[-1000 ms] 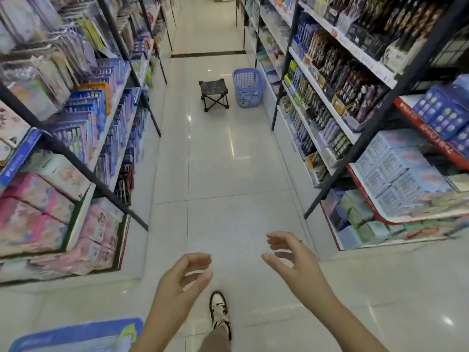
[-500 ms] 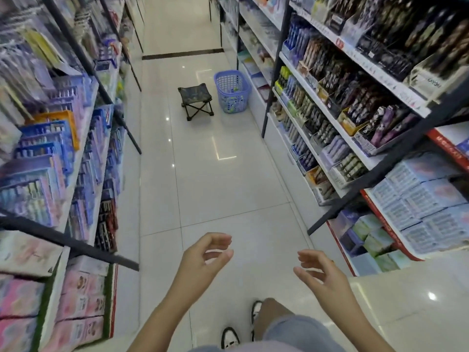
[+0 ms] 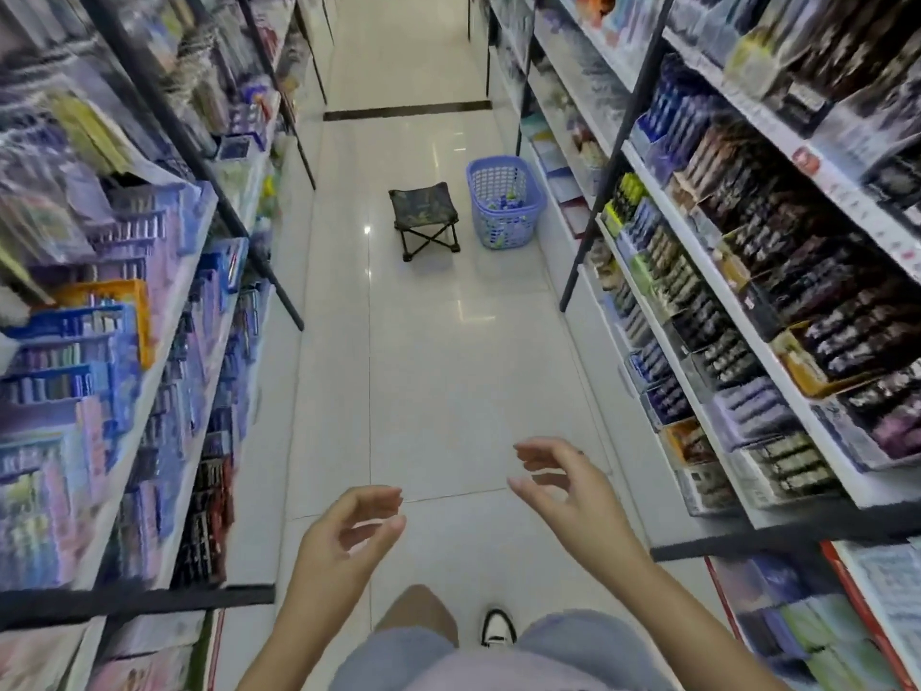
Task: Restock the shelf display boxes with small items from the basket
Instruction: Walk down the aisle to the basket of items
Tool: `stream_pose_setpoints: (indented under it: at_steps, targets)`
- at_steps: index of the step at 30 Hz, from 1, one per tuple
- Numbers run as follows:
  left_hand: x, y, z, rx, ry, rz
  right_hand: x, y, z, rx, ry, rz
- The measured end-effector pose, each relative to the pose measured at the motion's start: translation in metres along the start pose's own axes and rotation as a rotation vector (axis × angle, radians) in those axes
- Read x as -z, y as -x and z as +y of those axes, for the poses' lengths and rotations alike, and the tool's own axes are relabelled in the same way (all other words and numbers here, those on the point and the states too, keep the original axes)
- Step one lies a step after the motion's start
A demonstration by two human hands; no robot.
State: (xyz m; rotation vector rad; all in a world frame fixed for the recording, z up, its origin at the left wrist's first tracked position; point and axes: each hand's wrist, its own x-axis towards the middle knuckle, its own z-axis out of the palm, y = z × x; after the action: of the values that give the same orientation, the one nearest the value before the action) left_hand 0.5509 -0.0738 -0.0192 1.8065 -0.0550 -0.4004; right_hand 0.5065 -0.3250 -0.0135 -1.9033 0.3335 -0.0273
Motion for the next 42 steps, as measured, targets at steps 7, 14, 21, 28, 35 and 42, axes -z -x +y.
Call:
stream_pose_setpoints:
  at_steps: [7,14,21,28,35,42]
  targets:
    - [0.024,-0.13,0.013,0.021,0.01,-0.007,-0.016,-0.141,-0.023,0.017,0.008,0.012]
    - [0.039,-0.288,0.058,-0.072,-0.016,-0.11,-0.016,-0.235,-0.024,-0.102,-0.043,0.146]
    - [0.034,-0.417,0.1,-0.099,-0.02,-0.207,-0.008,-0.337,-0.021,-0.202,-0.066,0.211]
    - [0.044,-0.53,0.119,-0.045,-0.027,-0.089,-0.001,-0.497,-0.042,-0.118,-0.048,0.118]
    - [0.071,-0.629,0.133,-0.031,-0.098,0.053,-0.012,-0.653,-0.09,0.001,-0.093,-0.007]
    - [0.087,-0.773,0.155,-0.024,-0.094,-0.008,-0.022,-0.79,-0.098,-0.001,-0.091,0.032]
